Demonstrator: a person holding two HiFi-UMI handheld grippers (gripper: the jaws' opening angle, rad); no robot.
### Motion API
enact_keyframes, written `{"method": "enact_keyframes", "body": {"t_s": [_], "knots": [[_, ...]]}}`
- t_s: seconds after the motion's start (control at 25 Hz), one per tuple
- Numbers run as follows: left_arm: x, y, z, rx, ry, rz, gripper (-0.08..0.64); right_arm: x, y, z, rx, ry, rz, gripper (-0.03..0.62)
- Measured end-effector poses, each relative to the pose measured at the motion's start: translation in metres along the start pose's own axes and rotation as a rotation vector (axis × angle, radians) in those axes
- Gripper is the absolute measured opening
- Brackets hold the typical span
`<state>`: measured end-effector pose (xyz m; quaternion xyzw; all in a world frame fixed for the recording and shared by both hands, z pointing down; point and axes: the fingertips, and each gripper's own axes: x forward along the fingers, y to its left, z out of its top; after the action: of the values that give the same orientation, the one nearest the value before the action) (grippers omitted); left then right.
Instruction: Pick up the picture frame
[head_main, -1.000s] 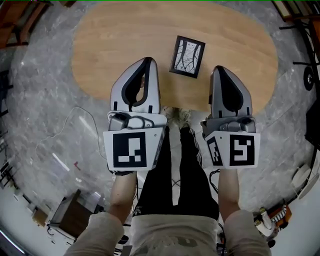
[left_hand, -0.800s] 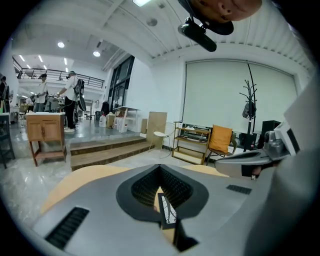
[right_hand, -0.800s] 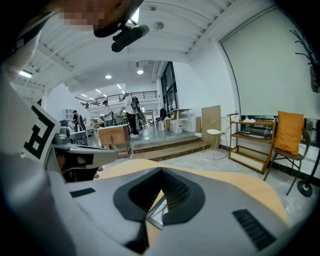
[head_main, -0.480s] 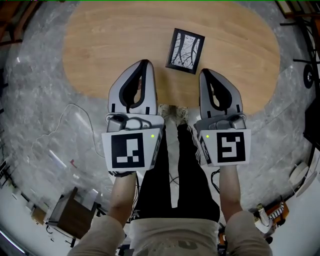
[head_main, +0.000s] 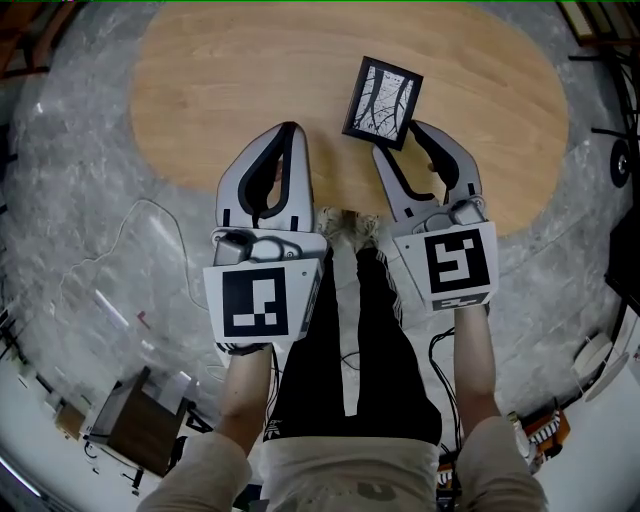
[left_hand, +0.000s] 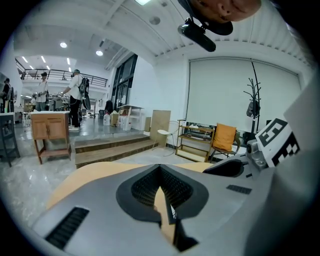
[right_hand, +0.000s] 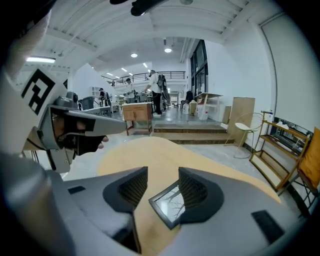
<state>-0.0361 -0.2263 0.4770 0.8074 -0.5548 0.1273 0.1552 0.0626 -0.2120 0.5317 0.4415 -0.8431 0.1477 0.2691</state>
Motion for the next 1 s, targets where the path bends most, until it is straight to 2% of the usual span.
{"method": "enact_keyframes", "body": {"t_s": [0.08, 0.2, 0.28, 0.44, 0.76, 1.0], "knots": [[-0.001, 0.004, -0.004, -0.001, 0.008, 0.008, 0.009, 0.011, 0.006, -0.012, -0.065, 0.051, 0.025, 0.238], [-0.003, 0.01, -0.01, 0.0, 0.015, 0.019, 0.009, 0.031, 0.017, -0.042, -0.221, 0.179, 0.092, 0.305], [-0.005, 0.014, -0.014, -0.001, 0.02, 0.027, 0.009, 0.044, 0.027, -0.067, -0.312, 0.277, 0.169, 0.334], [-0.012, 0.024, -0.024, -0.009, 0.044, 0.05, 0.009, 0.06, 0.043, -0.111, -0.429, 0.451, 0.307, 0.374], [-0.026, 0.04, -0.042, -0.034, 0.071, 0.089, 0.009, 0.083, 0.047, -0.149, -0.451, 0.623, 0.386, 0.38], [-0.029, 0.049, -0.05, -0.042, 0.086, 0.109, 0.009, 0.088, 0.049, -0.163, -0.459, 0.667, 0.395, 0.38]]}}
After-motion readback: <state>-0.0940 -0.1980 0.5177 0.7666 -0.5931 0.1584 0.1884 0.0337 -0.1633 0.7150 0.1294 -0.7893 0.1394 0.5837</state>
